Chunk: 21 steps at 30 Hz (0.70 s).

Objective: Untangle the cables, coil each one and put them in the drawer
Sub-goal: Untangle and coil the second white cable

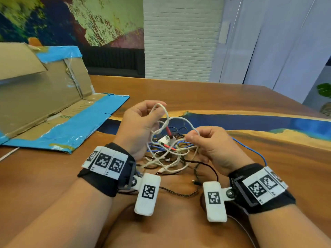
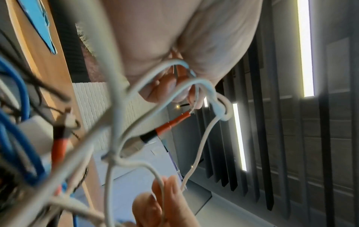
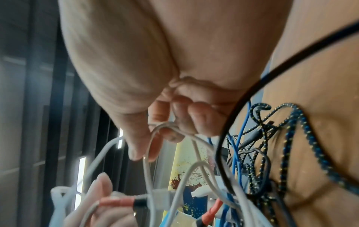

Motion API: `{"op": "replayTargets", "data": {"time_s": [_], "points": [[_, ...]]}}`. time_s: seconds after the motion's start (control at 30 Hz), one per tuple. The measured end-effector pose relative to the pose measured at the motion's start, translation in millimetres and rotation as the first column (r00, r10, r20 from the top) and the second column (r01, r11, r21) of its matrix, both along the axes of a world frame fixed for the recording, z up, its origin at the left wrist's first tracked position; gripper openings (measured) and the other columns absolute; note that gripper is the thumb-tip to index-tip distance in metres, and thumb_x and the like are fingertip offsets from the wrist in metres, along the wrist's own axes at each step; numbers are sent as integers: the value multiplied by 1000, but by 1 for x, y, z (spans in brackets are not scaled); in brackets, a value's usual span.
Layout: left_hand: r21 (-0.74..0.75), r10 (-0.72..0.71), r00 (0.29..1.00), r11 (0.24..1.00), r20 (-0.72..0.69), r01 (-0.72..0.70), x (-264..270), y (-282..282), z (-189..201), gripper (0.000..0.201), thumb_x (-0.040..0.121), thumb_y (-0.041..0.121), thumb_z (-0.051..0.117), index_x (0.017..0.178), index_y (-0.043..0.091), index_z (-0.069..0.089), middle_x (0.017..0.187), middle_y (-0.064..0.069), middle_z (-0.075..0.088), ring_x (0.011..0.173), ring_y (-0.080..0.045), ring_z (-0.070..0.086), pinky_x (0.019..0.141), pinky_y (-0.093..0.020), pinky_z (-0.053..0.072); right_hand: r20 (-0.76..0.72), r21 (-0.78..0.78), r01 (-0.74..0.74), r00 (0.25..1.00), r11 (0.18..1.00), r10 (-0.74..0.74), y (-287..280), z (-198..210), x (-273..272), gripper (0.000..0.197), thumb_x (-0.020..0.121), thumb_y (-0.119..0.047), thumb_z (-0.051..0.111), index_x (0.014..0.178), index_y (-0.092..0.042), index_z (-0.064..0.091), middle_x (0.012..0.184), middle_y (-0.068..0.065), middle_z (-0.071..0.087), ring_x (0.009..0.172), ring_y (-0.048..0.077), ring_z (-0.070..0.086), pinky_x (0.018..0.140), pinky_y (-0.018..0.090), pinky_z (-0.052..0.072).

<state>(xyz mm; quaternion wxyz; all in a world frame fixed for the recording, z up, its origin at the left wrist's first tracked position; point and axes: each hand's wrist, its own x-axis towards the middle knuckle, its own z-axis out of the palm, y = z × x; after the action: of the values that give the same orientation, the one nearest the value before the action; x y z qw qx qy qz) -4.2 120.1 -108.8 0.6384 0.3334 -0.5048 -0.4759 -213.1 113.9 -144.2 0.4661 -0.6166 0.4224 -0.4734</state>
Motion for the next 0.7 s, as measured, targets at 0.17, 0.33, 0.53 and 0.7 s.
{"op": "replayTargets", "data": {"time_s": [0.17, 0.33, 0.53, 0.7], "points": [[94, -107, 983, 991, 152, 93, 11, -2, 1, 25, 101, 28, 57, 96, 9, 73, 61, -3, 49, 42, -12, 24, 39, -22, 17, 300, 72, 175, 935, 982, -188, -3, 9, -8, 19, 100, -21, 64, 85, -10, 69, 65, 2, 43, 36, 12, 24, 35, 24, 25], [112, -227, 915, 973, 334, 200, 4, 3, -3, 35, 75, 27, 77, 106, 11, 71, 66, -2, 55, 56, -17, 48, 45, -21, 36, 453, 37, 146, 879, 989, -146, -1, 12, -5, 20, 103, -20, 57, 95, -7, 71, 68, 4, 51, 41, 13, 34, 38, 25, 37], [119, -138, 933, 987, 332, 104, 2, 2, -5, 7, 90, 0, 69, 91, 6, 67, 58, -9, 55, 45, -15, 50, 42, -21, 42, 369, 0, 115, 923, 993, -107, -5, 7, -5, 34, 80, -33, 74, 98, -5, 75, 70, 7, 53, 48, 14, 37, 44, 26, 38], [6, -68, 991, 998, 119, 68, 2, 1, 1, 9, 100, 0, 55, 99, 10, 56, 77, -10, 68, 56, -16, 62, 53, -23, 54, -9, 9, 116, 993, 993, -116, -7, 4, -10, 43, 78, -59, 70, 101, -23, 80, 96, 13, 73, 65, 15, 52, 53, 28, 43]]}}
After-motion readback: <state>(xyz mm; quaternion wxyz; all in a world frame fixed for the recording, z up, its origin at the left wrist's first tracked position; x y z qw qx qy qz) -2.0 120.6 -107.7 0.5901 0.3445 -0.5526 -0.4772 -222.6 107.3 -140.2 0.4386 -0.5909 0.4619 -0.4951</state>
